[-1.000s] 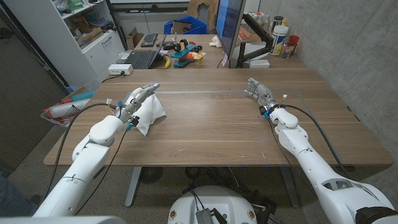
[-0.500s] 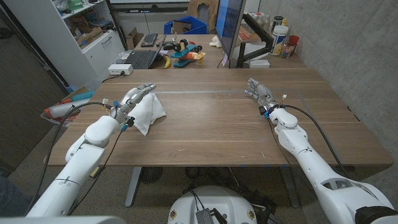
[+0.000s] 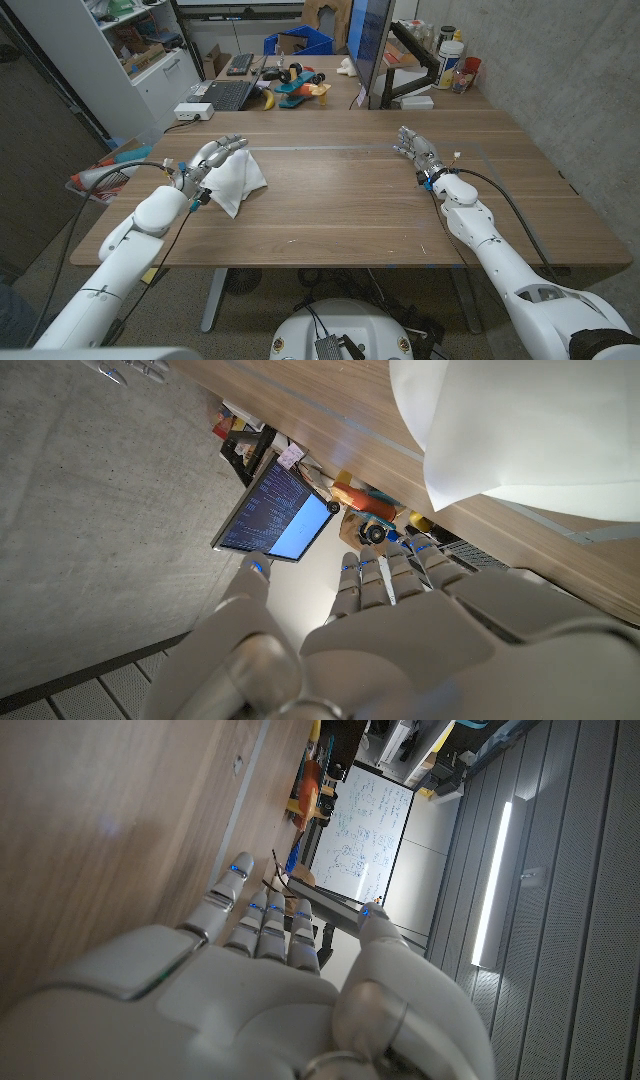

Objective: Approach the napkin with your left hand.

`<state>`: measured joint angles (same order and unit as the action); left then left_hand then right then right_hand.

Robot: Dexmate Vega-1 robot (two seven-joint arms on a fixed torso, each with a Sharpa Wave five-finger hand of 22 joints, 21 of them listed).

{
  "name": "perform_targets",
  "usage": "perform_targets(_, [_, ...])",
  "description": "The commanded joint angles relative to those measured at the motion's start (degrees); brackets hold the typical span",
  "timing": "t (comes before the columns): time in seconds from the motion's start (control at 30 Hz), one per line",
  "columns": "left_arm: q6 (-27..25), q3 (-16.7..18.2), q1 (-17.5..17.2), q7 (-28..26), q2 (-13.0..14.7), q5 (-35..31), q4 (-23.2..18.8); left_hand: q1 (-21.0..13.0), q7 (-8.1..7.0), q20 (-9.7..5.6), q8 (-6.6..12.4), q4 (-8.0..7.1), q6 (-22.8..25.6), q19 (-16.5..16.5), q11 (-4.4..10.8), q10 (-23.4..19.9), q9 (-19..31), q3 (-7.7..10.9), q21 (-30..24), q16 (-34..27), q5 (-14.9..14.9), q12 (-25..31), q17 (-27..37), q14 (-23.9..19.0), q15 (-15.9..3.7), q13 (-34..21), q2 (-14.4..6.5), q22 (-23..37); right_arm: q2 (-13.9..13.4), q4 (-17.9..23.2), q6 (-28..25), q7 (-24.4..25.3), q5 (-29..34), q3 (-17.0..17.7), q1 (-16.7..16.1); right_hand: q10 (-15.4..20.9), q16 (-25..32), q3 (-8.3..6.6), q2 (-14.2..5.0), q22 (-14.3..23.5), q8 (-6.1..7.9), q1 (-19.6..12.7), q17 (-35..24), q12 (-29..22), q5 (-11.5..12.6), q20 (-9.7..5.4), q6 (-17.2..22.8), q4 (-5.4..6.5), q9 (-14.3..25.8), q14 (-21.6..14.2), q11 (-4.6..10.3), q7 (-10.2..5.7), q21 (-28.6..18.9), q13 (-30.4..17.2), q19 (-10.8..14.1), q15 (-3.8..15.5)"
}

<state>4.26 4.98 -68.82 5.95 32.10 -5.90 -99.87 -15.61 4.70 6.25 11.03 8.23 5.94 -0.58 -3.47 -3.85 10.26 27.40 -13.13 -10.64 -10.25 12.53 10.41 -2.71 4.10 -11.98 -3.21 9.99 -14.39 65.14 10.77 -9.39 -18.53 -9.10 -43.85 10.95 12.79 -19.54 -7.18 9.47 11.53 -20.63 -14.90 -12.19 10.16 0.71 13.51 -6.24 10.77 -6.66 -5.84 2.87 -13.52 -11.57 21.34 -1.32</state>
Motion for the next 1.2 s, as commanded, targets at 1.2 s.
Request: perform_targets(1.2, [-5.3, -3.1, -1.2, -12.3, 3.8, -19.8, -3.1, -3.0, -2.90, 3.10, 0.90, 0.79, 4.2, -1.0, 1.87, -1.8, 0.3, 0.73, 0.5, -0.8, 0.1, 0.7, 0.0, -1.9, -0.94, 0.0, -0.4, 0.5, 0.0, -0.8, 0.2, -0.1, 0.3, 0.6, -0.2, 0.4, 0.4, 0.43, -0.84, 0.3, -0.20, 0.0, 0.1, 0.2, 0.3, -0.02, 0.5, 0.02, 0.2, -0.4, 0.31, -0.29, 0.6, -0.2, 0.9, 0.00])
